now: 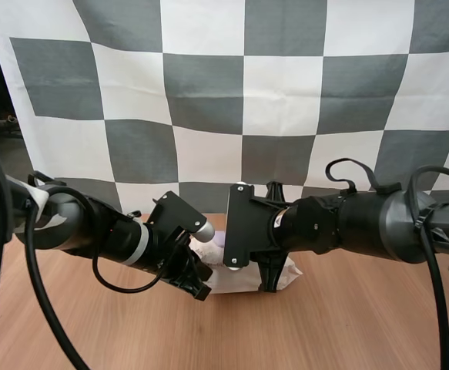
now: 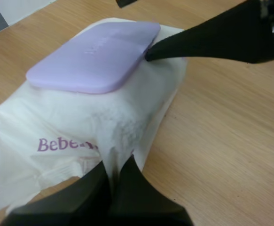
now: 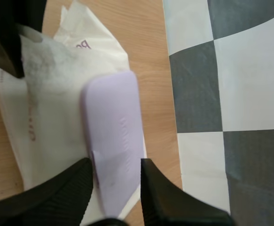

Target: Open the wet wipes lid

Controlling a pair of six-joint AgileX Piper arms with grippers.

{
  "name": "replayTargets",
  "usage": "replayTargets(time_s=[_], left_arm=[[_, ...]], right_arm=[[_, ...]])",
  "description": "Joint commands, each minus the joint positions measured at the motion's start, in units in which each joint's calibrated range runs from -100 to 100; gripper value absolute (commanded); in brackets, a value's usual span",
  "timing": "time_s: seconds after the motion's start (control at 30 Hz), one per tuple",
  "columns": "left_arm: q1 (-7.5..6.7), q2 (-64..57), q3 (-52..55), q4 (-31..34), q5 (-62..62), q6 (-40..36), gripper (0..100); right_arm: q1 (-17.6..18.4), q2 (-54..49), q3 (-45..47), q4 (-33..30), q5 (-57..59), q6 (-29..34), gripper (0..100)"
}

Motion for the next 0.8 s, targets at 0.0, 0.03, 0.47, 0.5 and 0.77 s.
replayTargets(time_s=[0.0,0.03,0.47,0.5,0.77], left_arm=[[-0.03,-0.1,0.0,0.0,0.1,0.0,0],[-0.03,-0.1,0.0,0.0,0.1,0.0,0],[-0.03,-0.1,0.0,0.0,0.1,0.0,0],[-0.03,-0.1,0.0,0.0,0.1,0.0,0],[-0.03,-0.1,0.0,0.0,0.1,0.0,0]], right_arm=[[0.0,0.2,0.0,-0.1,-2.0,0.0,55],[0.0,0.3,0.0,-0.1,-2.3,0.0,53],[0.0,2.2,0.0,0.0,-5.8,0.0,10],[0.0,2.2,0.0,0.0,-6.2,0.0,2],[0.0,2.2,0.0,0.0,-8.8,0.0,0]])
